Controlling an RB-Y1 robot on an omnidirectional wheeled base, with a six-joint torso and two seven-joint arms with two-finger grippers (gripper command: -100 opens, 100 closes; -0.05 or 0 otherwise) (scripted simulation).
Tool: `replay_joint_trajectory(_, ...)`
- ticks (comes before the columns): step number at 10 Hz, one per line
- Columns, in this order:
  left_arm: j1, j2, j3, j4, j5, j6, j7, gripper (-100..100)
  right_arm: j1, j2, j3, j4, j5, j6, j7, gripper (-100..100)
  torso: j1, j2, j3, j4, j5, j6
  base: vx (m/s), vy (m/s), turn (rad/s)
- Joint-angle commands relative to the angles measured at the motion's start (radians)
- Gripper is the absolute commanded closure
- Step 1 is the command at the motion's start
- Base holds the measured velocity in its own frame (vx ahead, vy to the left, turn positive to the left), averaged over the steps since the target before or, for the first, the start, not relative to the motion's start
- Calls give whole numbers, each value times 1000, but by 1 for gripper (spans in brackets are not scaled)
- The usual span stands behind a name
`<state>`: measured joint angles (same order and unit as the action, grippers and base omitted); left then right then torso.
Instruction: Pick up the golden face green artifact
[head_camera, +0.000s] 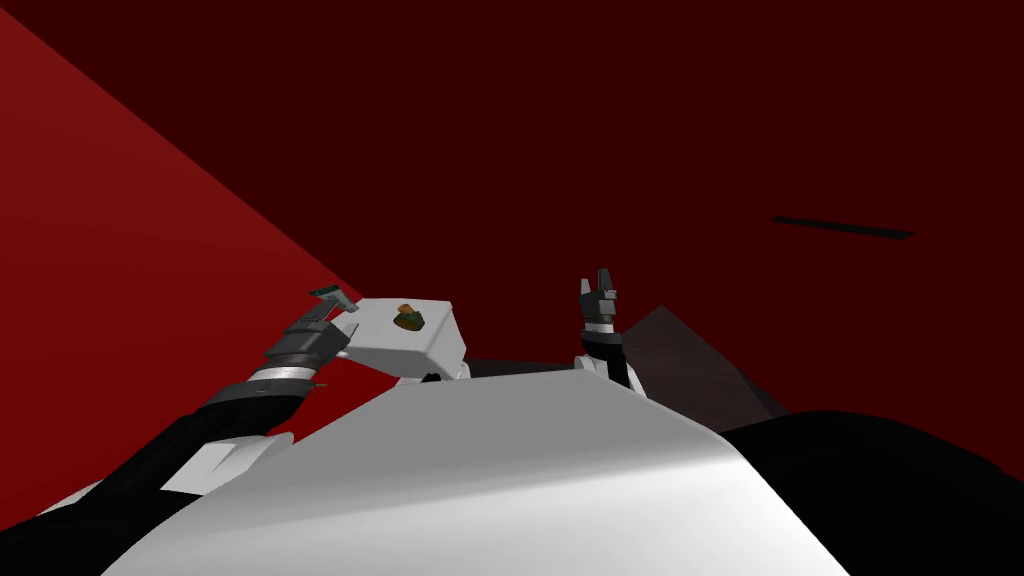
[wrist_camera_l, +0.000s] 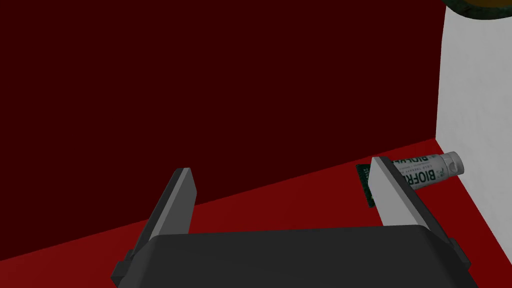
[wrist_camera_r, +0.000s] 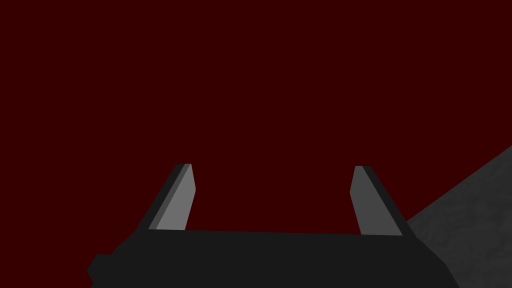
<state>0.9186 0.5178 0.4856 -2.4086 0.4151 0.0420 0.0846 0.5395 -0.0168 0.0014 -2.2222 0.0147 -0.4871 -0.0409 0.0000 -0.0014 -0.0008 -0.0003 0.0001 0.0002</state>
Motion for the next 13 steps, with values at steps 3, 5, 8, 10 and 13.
replay_joint_trajectory(3,44,53,62,-6,55,87,24,-100,0,0,0,0,0,0,0,0,0,0,0,0,0,0,24,-2,-23)
replay_joint_trajectory(5,71,86,100,-10,88,141,36,-100,0,0,0,0,0,0,0,0,-1,0,0,0,0,0,23,-9,-28)
replay_joint_trajectory(8,123,152,174,-18,156,226,57,-100,0,0,0,0,0,0,0,0,-1,0,0,0,0,0,25,-12,-33)
replay_joint_trajectory(10,148,185,210,-22,189,279,65,-100,0,0,0,0,0,0,0,0,-1,0,0,0,0,0,26,-18,-36)
replay_joint_trajectory(13,172,217,245,-24,221,356,73,-100,0,0,0,0,0,0,0,0,-2,-1,-1,0,0,0,30,-21,-32)
